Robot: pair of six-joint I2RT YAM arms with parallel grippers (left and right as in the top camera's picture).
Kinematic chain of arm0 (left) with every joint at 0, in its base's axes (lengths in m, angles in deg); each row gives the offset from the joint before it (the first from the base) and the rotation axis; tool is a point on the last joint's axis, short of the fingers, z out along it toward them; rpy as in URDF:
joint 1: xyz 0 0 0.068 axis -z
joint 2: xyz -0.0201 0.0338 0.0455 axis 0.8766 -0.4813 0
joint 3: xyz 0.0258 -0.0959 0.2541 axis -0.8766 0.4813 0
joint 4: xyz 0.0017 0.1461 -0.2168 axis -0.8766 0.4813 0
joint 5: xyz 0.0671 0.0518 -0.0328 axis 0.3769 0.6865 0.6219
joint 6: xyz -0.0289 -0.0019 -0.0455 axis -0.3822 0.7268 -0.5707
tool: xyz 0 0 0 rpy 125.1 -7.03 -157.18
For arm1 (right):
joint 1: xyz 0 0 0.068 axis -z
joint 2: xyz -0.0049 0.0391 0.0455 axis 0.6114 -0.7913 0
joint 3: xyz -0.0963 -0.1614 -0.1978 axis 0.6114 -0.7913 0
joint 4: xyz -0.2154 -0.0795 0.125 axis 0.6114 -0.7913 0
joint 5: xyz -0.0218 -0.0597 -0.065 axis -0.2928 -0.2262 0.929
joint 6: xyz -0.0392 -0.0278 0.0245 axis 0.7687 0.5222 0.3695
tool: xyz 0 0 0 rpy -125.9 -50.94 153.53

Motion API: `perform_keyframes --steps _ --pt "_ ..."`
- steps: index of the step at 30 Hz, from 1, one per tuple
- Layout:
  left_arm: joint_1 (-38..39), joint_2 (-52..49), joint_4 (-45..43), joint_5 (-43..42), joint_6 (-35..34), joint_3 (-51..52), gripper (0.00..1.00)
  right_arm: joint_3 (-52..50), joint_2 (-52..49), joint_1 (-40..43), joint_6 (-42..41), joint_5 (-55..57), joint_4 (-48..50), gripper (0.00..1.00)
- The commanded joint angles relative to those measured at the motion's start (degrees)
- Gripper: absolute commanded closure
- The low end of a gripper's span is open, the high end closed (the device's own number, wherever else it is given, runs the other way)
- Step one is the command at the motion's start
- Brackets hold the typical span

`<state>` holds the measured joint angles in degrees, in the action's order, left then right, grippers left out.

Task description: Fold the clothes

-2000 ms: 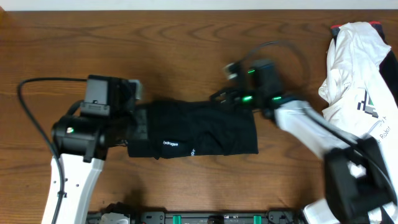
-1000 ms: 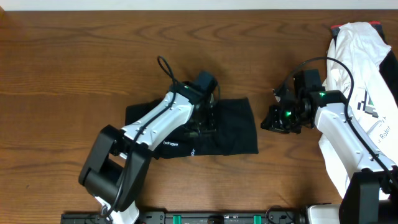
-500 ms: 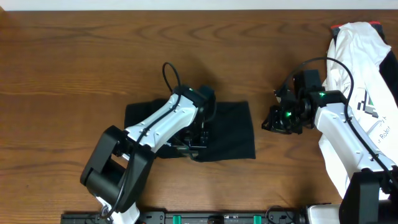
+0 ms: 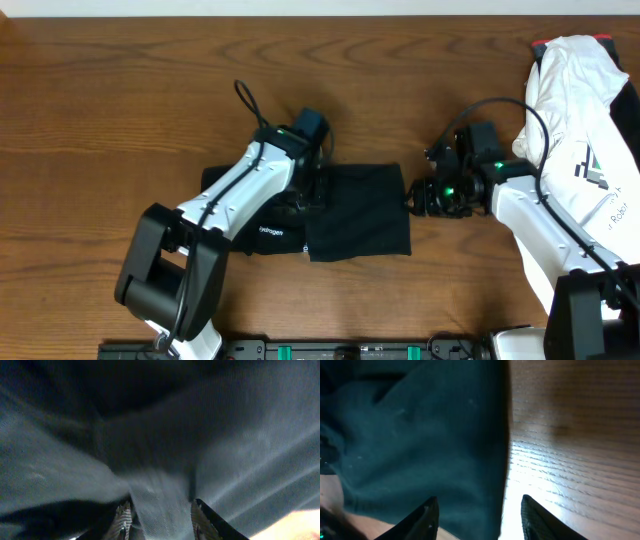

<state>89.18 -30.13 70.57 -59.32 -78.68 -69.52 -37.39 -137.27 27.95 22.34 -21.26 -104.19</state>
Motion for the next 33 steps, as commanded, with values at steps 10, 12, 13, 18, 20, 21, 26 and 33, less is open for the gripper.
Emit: perform_keyframes --steps 10,12,13,18,20,21,26,33 --pt "-2.47 -0.15 -6.67 3.74 6.49 -0.74 0.57 -9.11 0.22 -0.59 -1.2 -1.4 10.6 0.55" --pt "-2.47 -0.35 -8.11 3.76 7.8 -0.74 0.68 -9.88 0.24 -0.9 -1.22 -2.12 11.54 0.57" --pt "-2.47 -0.42 -9.07 3.76 8.68 -0.74 0.77 -10.19 0.22 -1.25 -1.49 -2.12 11.61 0.58" --pt "-2.73 -0.44 -12.2 4.28 9.94 -0.74 0.94 -12.2 0.22 -4.07 -2.54 -2.05 12.48 0.64" --pt "-2.75 -0.44 -12.31 5.95 9.94 -0.74 0.94 -13.2 0.24 -5.33 -3.06 -1.22 13.11 0.69" --pt "-2.75 -0.44 -12.22 6.82 9.94 -0.74 0.94 -13.49 0.24 -5.68 -3.65 -0.04 13.11 0.73" --pt "-3.39 -0.44 -11.65 13.42 9.94 -0.74 0.94 -13.86 0.24 -5.75 -4.9 7.87 12.44 0.99" --pt "-6.6 -0.42 -11.72 13.42 10.16 -0.76 0.9 -13.84 0.24 -5.33 -4.28 5.95 12.41 0.7"
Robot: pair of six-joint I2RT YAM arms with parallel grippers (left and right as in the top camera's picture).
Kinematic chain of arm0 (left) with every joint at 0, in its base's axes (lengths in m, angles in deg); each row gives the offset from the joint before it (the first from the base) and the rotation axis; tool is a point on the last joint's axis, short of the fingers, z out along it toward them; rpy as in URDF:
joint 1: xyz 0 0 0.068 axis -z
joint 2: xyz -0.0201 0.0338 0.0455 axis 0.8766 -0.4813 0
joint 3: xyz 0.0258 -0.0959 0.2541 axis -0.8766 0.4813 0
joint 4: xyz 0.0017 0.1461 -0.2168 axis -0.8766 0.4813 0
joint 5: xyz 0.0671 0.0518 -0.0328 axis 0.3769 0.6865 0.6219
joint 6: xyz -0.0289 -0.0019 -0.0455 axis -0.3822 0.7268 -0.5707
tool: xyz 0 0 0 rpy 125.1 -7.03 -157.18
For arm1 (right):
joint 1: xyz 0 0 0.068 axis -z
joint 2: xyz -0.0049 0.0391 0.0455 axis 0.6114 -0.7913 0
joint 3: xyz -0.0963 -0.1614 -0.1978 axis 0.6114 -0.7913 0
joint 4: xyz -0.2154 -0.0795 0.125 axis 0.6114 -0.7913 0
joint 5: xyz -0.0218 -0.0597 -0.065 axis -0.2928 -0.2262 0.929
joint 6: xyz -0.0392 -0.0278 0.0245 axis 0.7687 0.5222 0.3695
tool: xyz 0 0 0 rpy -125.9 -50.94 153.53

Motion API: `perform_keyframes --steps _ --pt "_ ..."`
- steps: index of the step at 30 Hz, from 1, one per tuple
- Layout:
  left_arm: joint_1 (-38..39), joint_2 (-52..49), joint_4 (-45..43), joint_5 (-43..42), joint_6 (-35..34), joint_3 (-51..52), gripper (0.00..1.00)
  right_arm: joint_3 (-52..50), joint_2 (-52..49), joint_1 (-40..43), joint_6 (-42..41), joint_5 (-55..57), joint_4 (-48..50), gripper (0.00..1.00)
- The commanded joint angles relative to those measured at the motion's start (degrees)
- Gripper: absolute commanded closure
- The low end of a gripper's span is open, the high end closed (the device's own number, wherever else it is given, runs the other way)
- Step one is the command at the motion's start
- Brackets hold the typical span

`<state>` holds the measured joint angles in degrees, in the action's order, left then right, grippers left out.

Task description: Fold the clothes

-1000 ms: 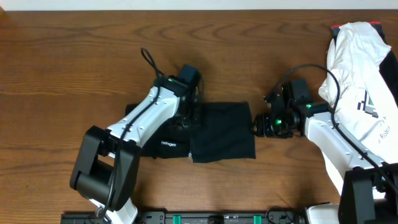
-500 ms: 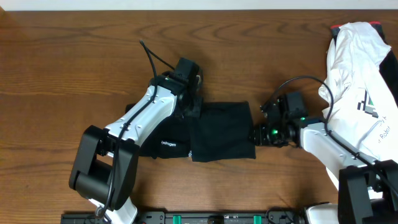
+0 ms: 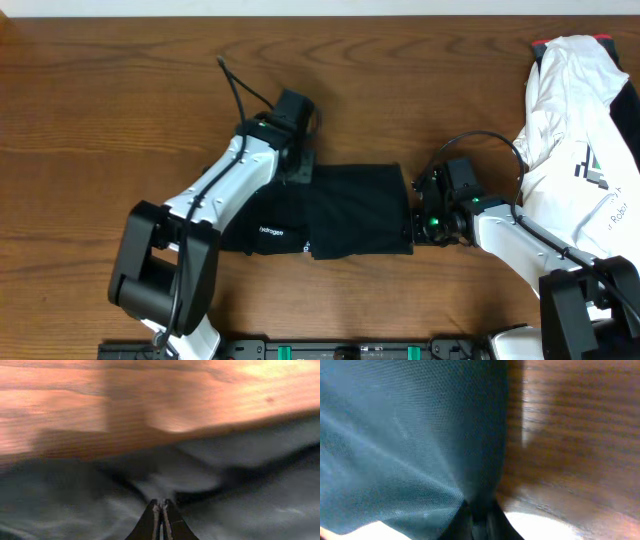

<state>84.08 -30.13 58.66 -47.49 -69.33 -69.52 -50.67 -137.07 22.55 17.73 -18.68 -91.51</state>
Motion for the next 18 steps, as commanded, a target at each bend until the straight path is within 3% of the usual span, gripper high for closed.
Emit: perform_keyframes --steps 1,2,4,10,14,18 --pt "-1.81 -0.33 0.2 0.57 0.81 -0.76 0.84 -0.55 0.04 0.07 1.44 1.92 0.0 0.63" --pt "-2.08 -0.11 0.24 -0.11 0.81 -0.76 0.71 -0.52 0.07 0.07 2.05 0.68 0.31 0.6" --pt "-2.38 0.74 0.59 -1.64 0.79 -0.79 0.57 -0.33 0.07 0.24 2.19 -0.35 0.5 0.59" --pt "-4.02 7.06 6.82 -2.56 0.76 -1.6 0.54 1.27 1.86 2.4 4.52 -3.98 -1.64 0.6" --pt "-7.63 12.9 13.44 -2.56 0.72 -1.6 0.44 1.81 6.32 5.46 8.15 -7.32 -2.93 0.58" --pt "-13.6 16.59 20.13 -2.58 -0.39 -1.6 0.4 1.95 12.17 8.79 11.17 -11.15 -3.02 0.48"
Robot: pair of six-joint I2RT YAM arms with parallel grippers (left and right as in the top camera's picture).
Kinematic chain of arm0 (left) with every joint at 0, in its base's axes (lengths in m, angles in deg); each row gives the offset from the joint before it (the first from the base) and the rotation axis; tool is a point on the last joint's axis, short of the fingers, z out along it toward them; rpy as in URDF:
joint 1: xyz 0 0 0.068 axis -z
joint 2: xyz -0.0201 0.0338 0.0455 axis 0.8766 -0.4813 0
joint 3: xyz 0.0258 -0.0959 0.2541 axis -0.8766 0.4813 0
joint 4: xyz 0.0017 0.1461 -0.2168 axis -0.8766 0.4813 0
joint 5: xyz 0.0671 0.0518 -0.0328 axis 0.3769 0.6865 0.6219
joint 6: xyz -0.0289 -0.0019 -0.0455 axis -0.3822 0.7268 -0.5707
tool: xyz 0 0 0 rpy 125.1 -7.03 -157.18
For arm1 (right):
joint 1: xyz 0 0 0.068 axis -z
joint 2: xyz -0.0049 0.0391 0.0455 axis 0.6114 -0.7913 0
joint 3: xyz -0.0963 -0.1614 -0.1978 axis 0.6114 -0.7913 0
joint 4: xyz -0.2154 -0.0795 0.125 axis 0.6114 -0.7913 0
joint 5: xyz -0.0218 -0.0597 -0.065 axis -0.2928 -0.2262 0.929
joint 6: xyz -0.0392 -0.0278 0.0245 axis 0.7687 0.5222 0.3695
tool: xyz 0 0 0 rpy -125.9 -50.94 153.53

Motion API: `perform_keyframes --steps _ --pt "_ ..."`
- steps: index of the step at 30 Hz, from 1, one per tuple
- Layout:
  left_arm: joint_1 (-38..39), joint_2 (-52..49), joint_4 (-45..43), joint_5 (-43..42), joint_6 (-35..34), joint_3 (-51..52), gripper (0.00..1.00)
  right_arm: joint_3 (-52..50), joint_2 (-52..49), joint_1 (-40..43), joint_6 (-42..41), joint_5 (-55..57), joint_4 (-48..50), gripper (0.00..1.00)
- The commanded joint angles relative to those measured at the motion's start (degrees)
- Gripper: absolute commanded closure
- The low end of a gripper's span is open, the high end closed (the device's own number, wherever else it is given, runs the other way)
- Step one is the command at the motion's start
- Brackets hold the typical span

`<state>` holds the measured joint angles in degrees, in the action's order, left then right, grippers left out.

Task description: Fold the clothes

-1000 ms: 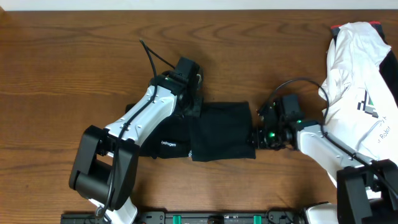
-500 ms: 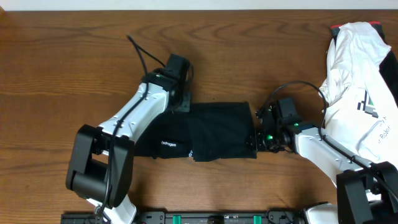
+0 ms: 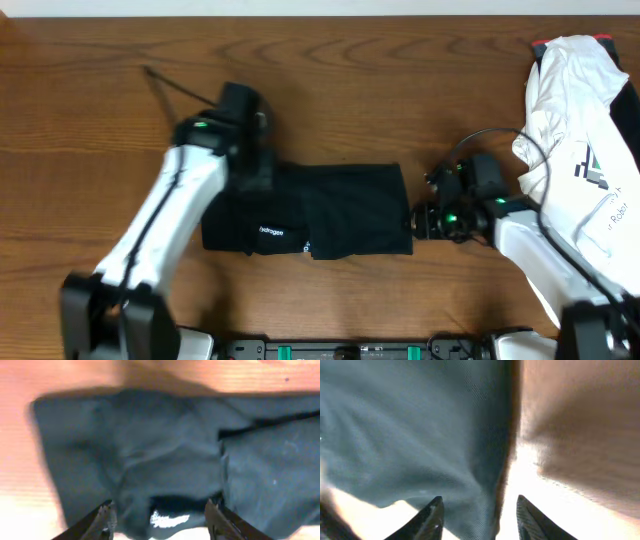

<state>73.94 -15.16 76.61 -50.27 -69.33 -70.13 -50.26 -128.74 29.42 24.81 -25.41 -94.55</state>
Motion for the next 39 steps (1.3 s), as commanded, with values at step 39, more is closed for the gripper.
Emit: perform_keyframes --steps 39 --pt "-21.27 -16.28 -14.49 -19.56 11.93 15.02 0.24 1.51 8.33 3.82 4.33 -2.78 -3.19 0.28"
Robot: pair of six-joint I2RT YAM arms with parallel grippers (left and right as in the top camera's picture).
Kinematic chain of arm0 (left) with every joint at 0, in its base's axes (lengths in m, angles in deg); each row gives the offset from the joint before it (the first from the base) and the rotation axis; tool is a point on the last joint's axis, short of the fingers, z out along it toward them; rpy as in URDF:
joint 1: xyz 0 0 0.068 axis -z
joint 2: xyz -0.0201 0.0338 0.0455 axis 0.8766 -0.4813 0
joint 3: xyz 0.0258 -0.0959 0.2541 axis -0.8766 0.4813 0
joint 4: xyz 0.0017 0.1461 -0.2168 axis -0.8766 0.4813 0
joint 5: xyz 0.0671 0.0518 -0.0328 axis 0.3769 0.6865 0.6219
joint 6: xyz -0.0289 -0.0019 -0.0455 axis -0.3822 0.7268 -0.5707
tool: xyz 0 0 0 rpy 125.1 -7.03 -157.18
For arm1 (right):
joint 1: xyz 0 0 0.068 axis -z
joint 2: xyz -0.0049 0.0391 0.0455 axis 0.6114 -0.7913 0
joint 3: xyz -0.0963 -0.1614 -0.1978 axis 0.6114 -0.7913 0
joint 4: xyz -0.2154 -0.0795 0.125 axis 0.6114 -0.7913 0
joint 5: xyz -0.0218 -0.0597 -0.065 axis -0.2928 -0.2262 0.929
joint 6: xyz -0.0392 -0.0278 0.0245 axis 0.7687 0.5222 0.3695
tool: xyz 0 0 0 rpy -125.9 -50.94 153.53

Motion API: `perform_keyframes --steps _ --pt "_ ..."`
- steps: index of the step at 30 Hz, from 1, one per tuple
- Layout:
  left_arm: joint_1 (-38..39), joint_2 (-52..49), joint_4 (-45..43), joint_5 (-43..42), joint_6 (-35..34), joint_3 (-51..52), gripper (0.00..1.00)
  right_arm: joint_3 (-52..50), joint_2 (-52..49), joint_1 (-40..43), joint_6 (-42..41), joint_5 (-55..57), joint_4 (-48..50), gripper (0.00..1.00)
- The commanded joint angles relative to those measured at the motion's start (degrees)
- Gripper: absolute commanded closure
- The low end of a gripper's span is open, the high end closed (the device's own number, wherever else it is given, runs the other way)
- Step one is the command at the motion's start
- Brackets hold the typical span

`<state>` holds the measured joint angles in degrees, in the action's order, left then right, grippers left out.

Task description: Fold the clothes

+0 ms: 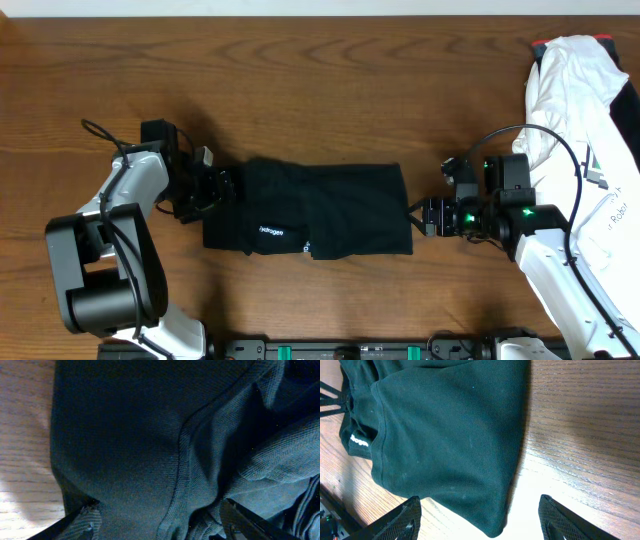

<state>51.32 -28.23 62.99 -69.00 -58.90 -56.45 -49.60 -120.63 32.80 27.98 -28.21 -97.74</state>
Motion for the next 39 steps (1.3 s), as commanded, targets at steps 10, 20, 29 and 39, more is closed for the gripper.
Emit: perform_keyframes --steps 10,20,29,39 --pt "7.23 -3.87 -4.74 -0.76 1.42 5.97 0.6 0.85 0.22 0.44 1.14 0.17 -0.02 0.28" --pt "4.98 0.15 1.36 -0.81 -0.63 2.64 0.94 0.85 0.22 0.44 1.11 0.17 -0.24 0.29" --pt "5.07 14.23 8.79 -0.81 -0.7 -3.54 0.94 0.85 0.22 0.44 1.11 0.15 -0.22 0.29" --pt "9.55 20.52 13.94 -2.4 -2.89 -5.62 0.94 0.87 0.22 0.44 1.11 0.15 -0.02 0.29"
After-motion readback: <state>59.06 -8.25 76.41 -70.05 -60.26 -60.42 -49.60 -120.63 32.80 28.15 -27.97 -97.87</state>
